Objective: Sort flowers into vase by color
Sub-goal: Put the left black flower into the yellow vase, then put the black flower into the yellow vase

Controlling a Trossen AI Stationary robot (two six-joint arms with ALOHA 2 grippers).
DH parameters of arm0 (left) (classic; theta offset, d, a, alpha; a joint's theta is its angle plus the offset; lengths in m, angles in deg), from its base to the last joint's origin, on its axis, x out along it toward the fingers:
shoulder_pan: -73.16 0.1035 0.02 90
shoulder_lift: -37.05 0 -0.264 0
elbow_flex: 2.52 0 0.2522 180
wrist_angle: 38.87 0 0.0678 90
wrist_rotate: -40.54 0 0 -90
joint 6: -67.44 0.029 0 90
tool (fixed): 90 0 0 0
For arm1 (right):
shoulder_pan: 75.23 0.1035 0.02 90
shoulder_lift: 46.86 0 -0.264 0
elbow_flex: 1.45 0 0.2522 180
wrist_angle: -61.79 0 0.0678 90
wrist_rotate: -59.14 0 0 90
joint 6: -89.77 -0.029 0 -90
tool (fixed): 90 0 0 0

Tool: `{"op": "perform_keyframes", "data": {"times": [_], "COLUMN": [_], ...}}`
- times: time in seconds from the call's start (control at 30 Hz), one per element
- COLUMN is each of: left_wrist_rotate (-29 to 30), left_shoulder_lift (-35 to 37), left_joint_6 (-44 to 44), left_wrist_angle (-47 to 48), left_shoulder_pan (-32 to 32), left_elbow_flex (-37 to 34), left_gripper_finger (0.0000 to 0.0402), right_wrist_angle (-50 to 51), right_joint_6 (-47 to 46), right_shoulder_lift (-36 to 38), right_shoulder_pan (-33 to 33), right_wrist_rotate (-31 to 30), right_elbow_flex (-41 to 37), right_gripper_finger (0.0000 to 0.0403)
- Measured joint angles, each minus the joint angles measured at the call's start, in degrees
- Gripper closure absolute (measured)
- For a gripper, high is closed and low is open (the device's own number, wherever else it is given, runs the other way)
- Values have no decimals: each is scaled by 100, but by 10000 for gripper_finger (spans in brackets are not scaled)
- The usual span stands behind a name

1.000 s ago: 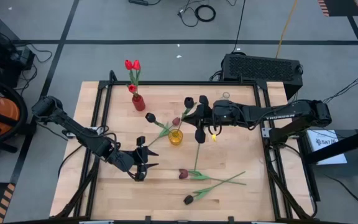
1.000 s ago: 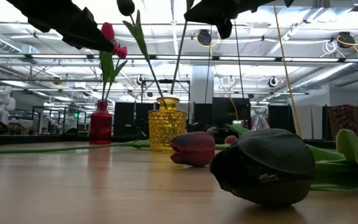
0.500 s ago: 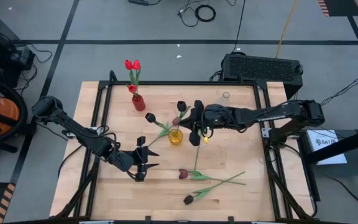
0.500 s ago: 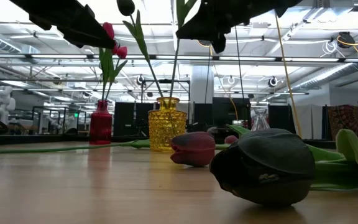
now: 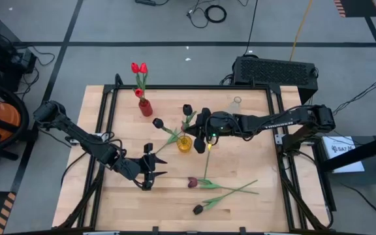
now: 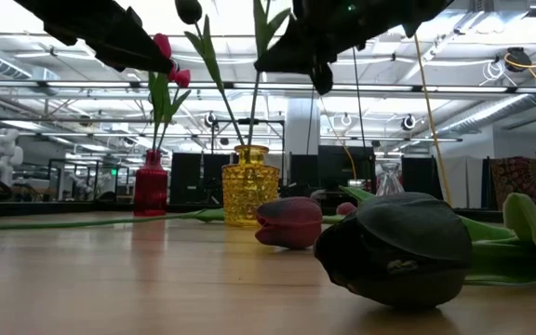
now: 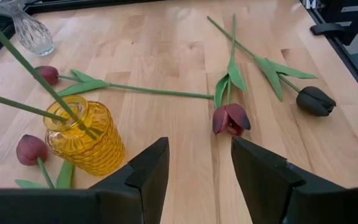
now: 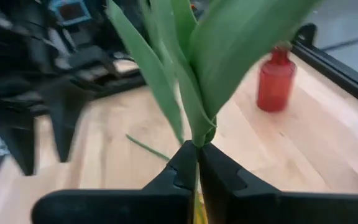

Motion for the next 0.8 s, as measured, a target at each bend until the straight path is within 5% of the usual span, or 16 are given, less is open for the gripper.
{"op": "perform_keyframes", "data": {"times": [0.43, 0.8], "left_wrist_rotate": [-4, -39], "left_shoulder_lift": [0, 0], "left_joint_6": [0, -28], "left_wrist_angle": [37, 27], "left_shoulder_pan": [2, 2], "left_elbow_flex": [-2, -4], "left_gripper_finger": [221, 221], "right_wrist_angle": [-74, 816], "right_joint_6": [-268, -347], "right_shoulder_lift": [-254, 131], "right_shoulder_pan": [-245, -230], "right_wrist_rotate": [-362, -165], "right_elbow_flex": [0, 0], "right_gripper_finger": [236, 120]}}
